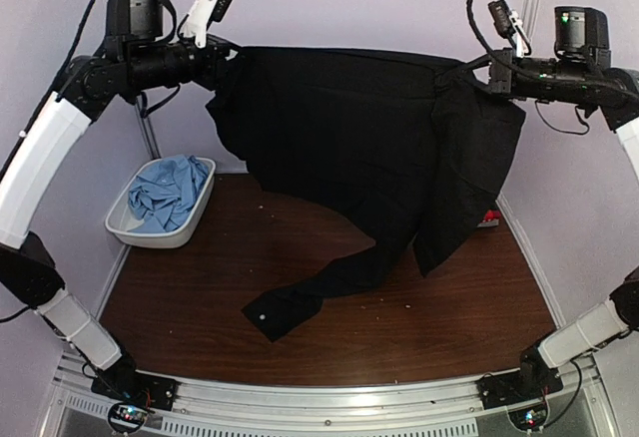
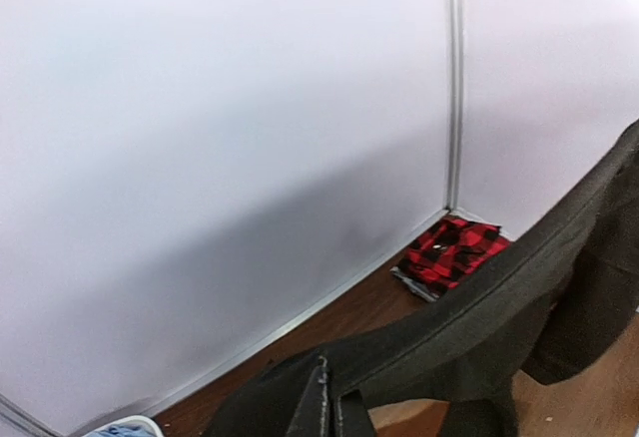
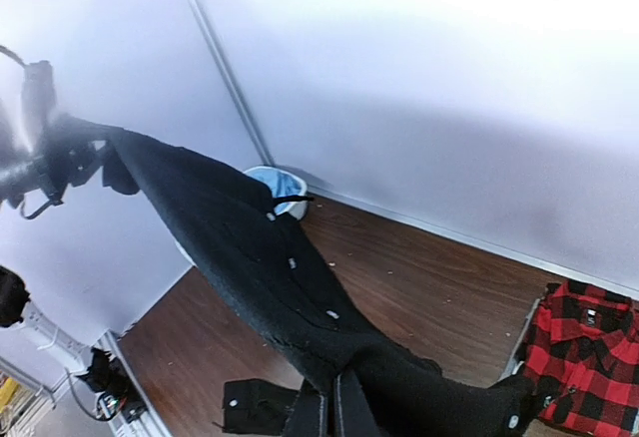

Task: Fold and stack the long sleeve shirts
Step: Flatten out the crumpled shirt at the center of the board.

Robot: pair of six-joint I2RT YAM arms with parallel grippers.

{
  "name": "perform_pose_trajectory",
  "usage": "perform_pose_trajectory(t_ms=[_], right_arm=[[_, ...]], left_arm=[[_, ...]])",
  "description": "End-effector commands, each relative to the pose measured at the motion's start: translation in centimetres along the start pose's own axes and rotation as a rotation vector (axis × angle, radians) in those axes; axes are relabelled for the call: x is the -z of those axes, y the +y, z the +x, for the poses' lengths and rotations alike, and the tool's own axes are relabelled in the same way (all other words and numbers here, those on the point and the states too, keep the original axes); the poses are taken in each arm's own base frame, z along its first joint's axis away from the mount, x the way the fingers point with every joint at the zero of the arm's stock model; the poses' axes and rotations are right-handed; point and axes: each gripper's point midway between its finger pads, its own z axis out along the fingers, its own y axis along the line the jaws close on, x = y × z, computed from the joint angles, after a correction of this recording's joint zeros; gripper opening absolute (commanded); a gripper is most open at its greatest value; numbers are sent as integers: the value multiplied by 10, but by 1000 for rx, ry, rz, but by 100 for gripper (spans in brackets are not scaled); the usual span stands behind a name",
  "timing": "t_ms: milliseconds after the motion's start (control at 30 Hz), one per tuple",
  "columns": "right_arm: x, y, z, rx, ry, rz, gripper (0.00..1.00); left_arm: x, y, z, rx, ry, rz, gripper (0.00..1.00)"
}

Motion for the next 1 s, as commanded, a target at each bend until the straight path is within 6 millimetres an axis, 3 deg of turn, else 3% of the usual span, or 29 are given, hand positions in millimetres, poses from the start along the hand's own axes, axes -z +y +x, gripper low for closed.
perform_pose_trajectory(t_ms=[0, 133, 267, 400, 500, 567, 633, 833, 967], right_arm=[[71, 54, -12, -1, -83, -177, 0], [121, 85, -18, -12, -156, -278, 0], [156, 111, -16, -26, -184, -387, 0], [179, 128, -16, -28, -206, -454, 0], [187, 132, -20, -28, -230, -468, 0], [181, 125, -22, -34, -233, -435, 0], [165, 111, -22, -50, -218, -369, 0], [101, 66, -23, -82, -151, -201, 0], [64, 49, -27, -92, -113, -159, 0]], left_arm=[[86, -5, -44, 99, -184, 104, 0], [141, -21, -55, 169, -275, 201, 0], [198, -39, -66, 216, -357, 314, 0], [236, -47, -75, 235, -415, 369, 0], [251, -46, -83, 236, -446, 371, 0], [246, -39, -85, 242, -443, 330, 0], [229, -27, -84, 246, -410, 257, 0], [165, 13, -74, 240, -307, 21, 0], [124, 42, -63, 214, -236, -136, 0]])
